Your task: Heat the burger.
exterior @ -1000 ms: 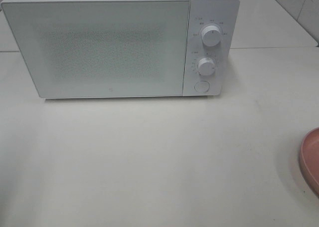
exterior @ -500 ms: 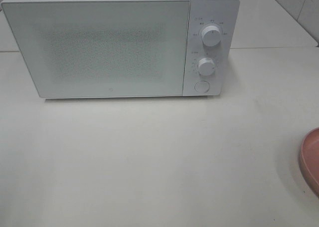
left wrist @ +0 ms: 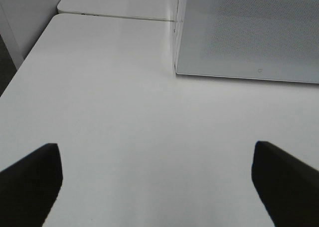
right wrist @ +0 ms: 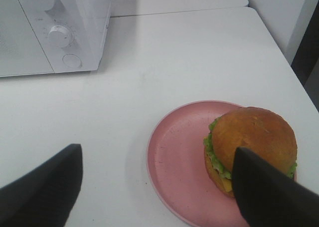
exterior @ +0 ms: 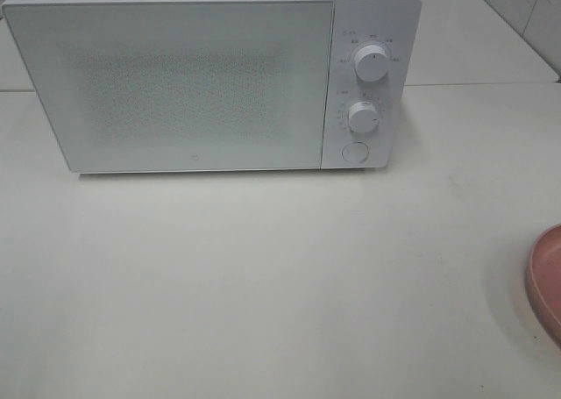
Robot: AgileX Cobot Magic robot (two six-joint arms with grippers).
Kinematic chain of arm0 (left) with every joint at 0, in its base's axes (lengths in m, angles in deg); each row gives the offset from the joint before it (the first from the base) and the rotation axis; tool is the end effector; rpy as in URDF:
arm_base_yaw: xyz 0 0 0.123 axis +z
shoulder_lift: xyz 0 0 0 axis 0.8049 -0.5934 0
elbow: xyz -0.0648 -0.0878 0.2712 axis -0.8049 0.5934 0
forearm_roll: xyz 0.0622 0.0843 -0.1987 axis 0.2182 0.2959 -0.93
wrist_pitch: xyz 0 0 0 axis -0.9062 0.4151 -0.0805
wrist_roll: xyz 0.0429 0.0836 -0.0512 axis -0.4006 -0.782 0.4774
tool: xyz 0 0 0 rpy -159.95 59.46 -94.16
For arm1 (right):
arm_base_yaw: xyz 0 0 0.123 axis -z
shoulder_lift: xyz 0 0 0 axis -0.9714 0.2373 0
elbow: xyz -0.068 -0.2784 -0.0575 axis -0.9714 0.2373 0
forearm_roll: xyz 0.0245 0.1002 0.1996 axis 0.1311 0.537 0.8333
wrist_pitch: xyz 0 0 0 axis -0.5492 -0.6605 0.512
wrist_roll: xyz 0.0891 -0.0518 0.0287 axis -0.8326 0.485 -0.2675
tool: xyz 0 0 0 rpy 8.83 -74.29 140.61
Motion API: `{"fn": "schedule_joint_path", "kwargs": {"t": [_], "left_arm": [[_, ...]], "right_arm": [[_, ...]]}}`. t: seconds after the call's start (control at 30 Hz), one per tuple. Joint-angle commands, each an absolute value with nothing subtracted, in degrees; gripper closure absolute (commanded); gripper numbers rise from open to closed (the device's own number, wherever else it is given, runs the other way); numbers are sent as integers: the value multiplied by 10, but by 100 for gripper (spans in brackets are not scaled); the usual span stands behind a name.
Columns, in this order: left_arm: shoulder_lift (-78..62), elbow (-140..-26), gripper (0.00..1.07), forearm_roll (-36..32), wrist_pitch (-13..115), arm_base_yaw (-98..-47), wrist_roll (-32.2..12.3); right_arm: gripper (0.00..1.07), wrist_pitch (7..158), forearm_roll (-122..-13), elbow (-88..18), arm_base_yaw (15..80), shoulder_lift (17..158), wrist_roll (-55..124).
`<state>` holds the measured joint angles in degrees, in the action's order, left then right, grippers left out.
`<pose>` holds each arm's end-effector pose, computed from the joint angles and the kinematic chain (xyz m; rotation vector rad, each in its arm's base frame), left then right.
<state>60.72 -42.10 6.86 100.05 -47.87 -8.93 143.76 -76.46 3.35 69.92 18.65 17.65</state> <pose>-0.0220 -0.0116 0.2611 -0.0479 2.0090 -0.0258 -0.0203 -0.0159 0.2648 0.1000 1.9688 0.0313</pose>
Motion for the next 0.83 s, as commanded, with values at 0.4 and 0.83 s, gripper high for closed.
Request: {"fn": "schedule_joint_path", "kwargs": {"t": [0.4, 0.83], "left_arm": [[620, -418, 9, 66, 997, -476, -89], [620, -418, 9, 66, 997, -476, -89]], "right_arm": [[31, 1437, -763, 35, 704, 177, 178], [31, 1437, -763, 35, 704, 177, 178]]}}
